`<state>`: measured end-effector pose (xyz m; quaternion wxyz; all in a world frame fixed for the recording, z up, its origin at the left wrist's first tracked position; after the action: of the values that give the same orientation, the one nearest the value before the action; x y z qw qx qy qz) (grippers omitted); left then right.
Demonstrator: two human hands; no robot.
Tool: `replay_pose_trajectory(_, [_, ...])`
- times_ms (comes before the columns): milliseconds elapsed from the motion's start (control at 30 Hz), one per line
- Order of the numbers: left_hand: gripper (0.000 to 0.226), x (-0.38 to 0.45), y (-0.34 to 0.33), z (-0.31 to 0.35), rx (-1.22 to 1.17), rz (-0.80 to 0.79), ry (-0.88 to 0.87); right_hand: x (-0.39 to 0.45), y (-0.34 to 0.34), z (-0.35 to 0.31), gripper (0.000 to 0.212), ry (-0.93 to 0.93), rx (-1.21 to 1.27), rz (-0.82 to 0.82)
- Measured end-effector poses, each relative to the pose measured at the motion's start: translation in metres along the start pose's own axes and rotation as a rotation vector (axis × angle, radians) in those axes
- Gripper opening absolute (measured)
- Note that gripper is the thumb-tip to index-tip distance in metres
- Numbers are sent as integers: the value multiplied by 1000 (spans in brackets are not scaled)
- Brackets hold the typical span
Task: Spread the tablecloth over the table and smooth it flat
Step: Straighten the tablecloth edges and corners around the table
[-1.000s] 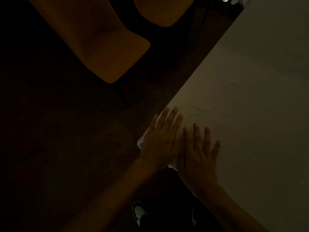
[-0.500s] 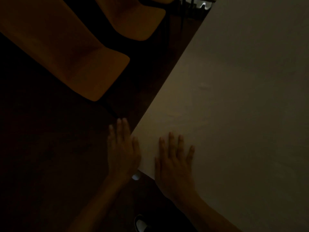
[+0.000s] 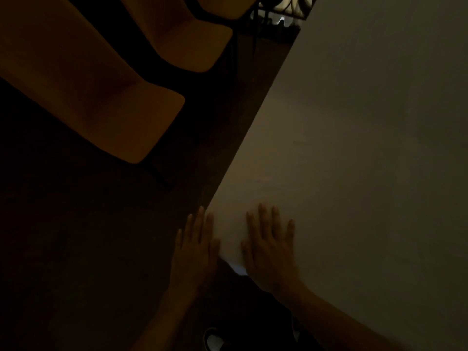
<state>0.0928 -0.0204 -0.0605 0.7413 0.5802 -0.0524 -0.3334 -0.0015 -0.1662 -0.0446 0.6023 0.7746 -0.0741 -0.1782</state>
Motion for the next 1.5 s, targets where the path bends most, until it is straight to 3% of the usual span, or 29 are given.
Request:
replay_pose_trajectory(300, [75,-123,96,-34,-75,-86,132,0,0,-5,73,-121,-45,-300])
replay_pose_trajectory(533, [64,-115,166,-63,71,-154,167,0,24,-27,75,-255,25,-427])
replay_pose_trajectory(633, [78,-83,189,-55,59,-128,82,0,24,-28,81,-275,36,-428])
replay_pose_trajectory(800, [71,-12,214,-39,76,-41,-181,6,12,-31,87,-406,98,-428])
replay_pose_trajectory(1000, [81,55,214,-36,182,-210,-368,19,-21,-59,84,-677,255,-335])
replay_pose_trajectory(1267, [78,122,231,-25,278,-336,-593,115,65,-53,81,-829,397,-11])
replay_pose_trajectory(1500, [72,149,230,-35,421,-483,-791,95,20,-69,86,-1127,549,-100])
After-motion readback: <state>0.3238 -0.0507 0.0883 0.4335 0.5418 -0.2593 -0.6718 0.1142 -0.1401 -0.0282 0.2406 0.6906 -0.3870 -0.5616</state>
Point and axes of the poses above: each hand's wrist, its own x-axis towards the middle knuckle, its own y-axis out of the back of the hand, z = x × y, the point moved 10 cm from there along x, towards the middle knuckle, and after that the axes turned 3 degrees about y, right-handed, at the moved point
